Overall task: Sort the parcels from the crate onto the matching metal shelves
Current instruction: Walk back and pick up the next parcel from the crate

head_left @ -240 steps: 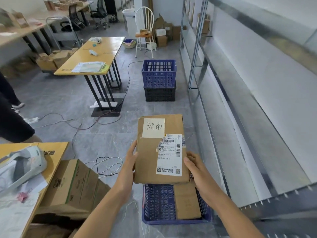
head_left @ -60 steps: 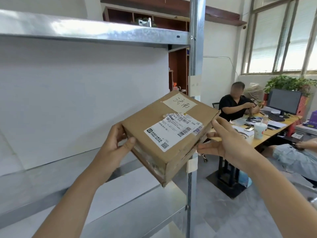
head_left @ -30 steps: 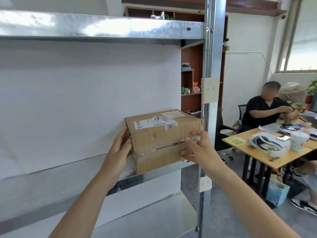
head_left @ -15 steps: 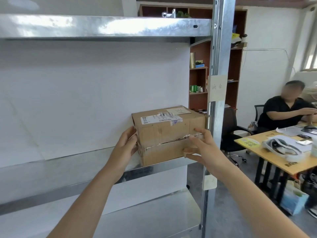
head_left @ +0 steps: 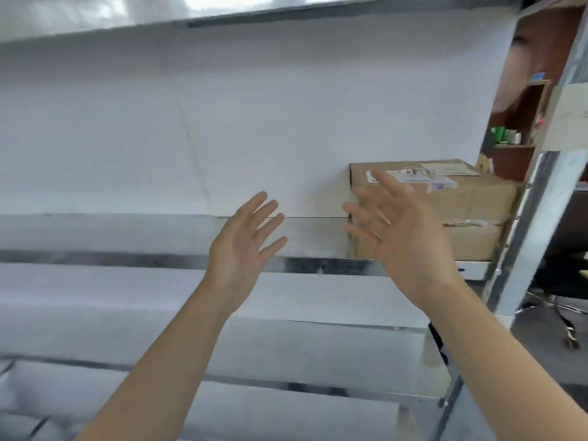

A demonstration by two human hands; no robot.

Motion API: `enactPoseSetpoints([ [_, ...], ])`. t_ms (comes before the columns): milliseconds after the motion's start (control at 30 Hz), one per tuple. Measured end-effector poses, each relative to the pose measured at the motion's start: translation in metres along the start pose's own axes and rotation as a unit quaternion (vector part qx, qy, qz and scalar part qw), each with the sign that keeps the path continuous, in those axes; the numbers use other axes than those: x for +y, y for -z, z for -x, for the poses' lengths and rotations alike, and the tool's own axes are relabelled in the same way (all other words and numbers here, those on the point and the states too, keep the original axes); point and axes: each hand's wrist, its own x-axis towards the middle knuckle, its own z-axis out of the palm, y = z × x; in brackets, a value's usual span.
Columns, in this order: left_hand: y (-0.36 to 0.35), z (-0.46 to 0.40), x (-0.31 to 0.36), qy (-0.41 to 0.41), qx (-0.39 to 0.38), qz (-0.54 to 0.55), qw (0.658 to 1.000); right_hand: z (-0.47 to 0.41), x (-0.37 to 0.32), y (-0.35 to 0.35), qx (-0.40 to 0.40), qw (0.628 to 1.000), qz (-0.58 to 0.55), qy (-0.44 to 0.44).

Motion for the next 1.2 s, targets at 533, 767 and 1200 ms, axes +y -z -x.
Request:
enactPoseSetpoints([
  [533,0.238,0.166,0.098,-0.08,0.271,0.015,0.959,0.049,0.15,-0.234,-0.239,0.941,-0.078,-0.227],
  [767,0.369,0.258,0.144,-0.087,0.383,0.013,0.92,0.114,0.233,-0.367,-0.292,0.901,-0.065,-0.314],
  [1200,0.547,0.396,0.198,-0.093,0.531,0.035,0.841,0.221,0.375,-0.561,-0.359,0.827,-0.053,-0.429],
])
